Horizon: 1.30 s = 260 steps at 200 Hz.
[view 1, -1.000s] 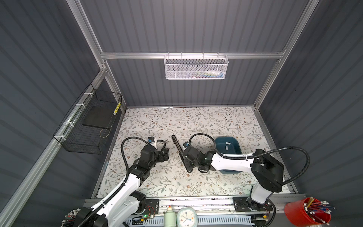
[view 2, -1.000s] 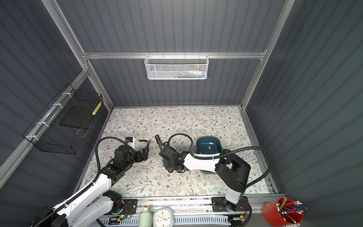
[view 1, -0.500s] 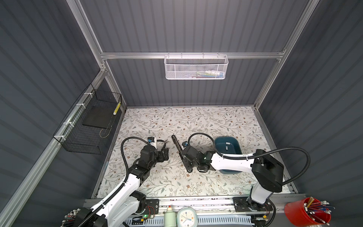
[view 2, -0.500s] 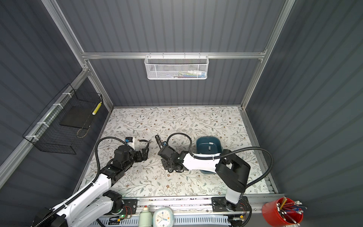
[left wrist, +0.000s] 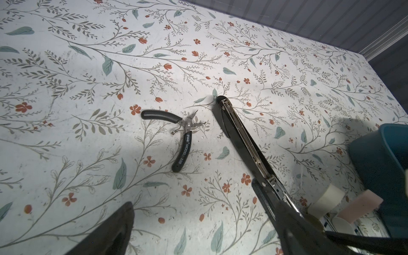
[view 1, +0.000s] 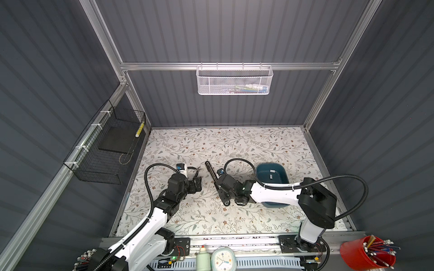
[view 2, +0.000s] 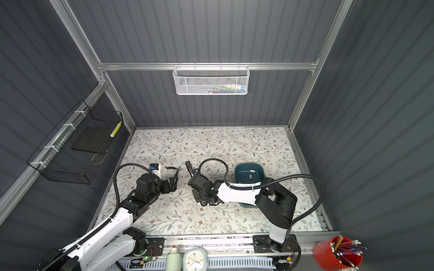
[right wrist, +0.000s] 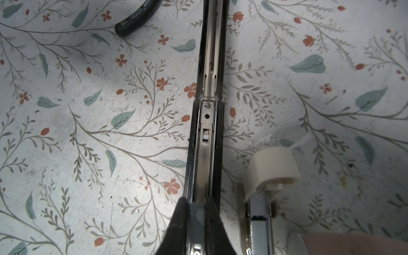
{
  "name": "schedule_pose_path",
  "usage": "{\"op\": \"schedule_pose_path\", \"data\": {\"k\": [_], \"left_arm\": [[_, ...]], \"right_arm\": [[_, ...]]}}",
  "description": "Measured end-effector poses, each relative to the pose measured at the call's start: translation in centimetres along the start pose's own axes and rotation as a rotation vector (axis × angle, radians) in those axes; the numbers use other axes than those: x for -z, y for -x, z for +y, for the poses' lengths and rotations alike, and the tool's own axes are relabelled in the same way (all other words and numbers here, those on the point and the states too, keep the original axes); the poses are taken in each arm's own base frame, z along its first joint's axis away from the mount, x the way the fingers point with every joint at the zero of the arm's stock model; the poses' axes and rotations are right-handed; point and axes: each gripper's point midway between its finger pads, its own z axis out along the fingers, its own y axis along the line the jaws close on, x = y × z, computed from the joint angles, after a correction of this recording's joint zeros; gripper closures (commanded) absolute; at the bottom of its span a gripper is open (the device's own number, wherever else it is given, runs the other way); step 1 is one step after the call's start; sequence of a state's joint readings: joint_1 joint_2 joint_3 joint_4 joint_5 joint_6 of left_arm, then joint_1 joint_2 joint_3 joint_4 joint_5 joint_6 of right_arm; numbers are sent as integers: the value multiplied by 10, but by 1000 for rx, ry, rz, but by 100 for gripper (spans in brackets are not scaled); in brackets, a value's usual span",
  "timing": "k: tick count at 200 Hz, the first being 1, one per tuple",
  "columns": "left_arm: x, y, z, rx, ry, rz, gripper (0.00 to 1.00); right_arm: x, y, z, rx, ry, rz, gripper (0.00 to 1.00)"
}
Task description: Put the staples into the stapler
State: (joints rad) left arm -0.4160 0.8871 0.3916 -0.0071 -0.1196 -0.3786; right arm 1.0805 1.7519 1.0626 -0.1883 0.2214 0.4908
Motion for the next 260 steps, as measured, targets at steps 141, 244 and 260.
{"op": "schedule_pose_path", "data": {"k": [141,244,260], "left_arm": [[1,1,0,0,-2,-4,1],[2,3,-1,1,-5,-11,1],[2,3,-1,1,-6,-14,1]], "right_arm": [[-3,-1,-2,-2,-11,0,93],[-6,-8,-4,-22,-11,6,94],[-6,-8,-4,-24,-10,5,94]]}}
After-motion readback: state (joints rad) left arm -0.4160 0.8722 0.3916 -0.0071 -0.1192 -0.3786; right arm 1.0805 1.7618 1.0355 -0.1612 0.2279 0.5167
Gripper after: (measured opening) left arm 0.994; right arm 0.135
